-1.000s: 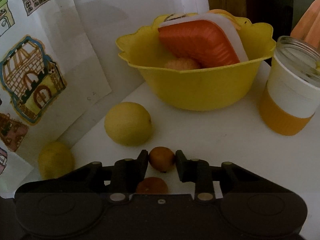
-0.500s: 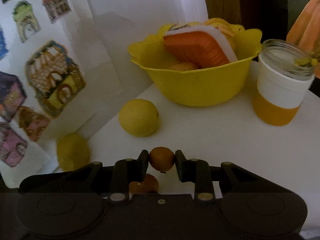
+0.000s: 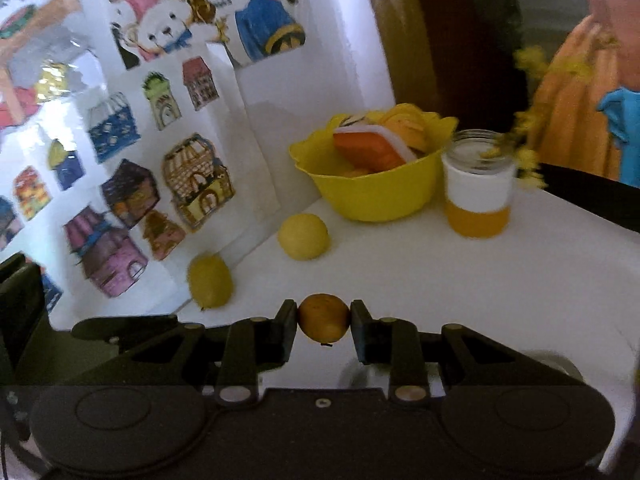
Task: Organize fruits
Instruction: 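Carry the small orange with the left tool while the right tool carries its orange onto the tray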
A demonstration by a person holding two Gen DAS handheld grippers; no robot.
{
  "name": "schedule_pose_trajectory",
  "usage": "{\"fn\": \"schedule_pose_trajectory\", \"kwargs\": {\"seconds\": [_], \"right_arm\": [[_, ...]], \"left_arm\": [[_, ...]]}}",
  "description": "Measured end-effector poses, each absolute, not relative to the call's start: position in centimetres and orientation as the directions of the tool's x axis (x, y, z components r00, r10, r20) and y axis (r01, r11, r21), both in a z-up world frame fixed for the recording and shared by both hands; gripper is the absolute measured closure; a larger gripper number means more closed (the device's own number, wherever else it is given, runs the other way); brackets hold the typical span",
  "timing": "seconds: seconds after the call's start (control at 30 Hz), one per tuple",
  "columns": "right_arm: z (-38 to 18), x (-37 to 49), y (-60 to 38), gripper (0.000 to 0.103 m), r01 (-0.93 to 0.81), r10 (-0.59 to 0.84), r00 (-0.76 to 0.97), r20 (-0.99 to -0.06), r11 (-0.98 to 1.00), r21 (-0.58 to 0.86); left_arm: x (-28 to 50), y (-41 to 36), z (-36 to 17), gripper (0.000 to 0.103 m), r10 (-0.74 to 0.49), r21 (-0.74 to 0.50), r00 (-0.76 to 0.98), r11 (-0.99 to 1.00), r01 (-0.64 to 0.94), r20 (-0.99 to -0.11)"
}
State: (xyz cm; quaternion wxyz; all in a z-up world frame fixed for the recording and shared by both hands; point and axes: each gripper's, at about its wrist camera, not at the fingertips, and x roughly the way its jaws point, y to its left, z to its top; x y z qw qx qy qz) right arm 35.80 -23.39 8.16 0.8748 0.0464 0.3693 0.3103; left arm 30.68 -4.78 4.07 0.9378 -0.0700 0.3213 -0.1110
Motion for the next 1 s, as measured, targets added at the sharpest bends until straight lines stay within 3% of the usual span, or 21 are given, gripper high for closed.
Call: {"fn": "schedule_pose_trajectory", "kwargs": {"seconds": [0.57, 1.0], "right_arm": [[6.2, 24.5, -34.0, 0.072, -0.413, 0.491, 0.583, -0.647, 0.865, 0.285], [1.5, 21.6, -35.0, 0.072, -0.412, 0.456, 0.584, -0.672, 0.879, 0.238]], "left_arm": [[23.2, -13.0, 3.3, 0.071, -0.403, -0.254, 0.722, 0.915, 0.312, -0.563], [20.1, -14.1, 1.0, 0.071, -0.404, -0.267, 0.679, 0.915, 0.304, -0.613]]}}
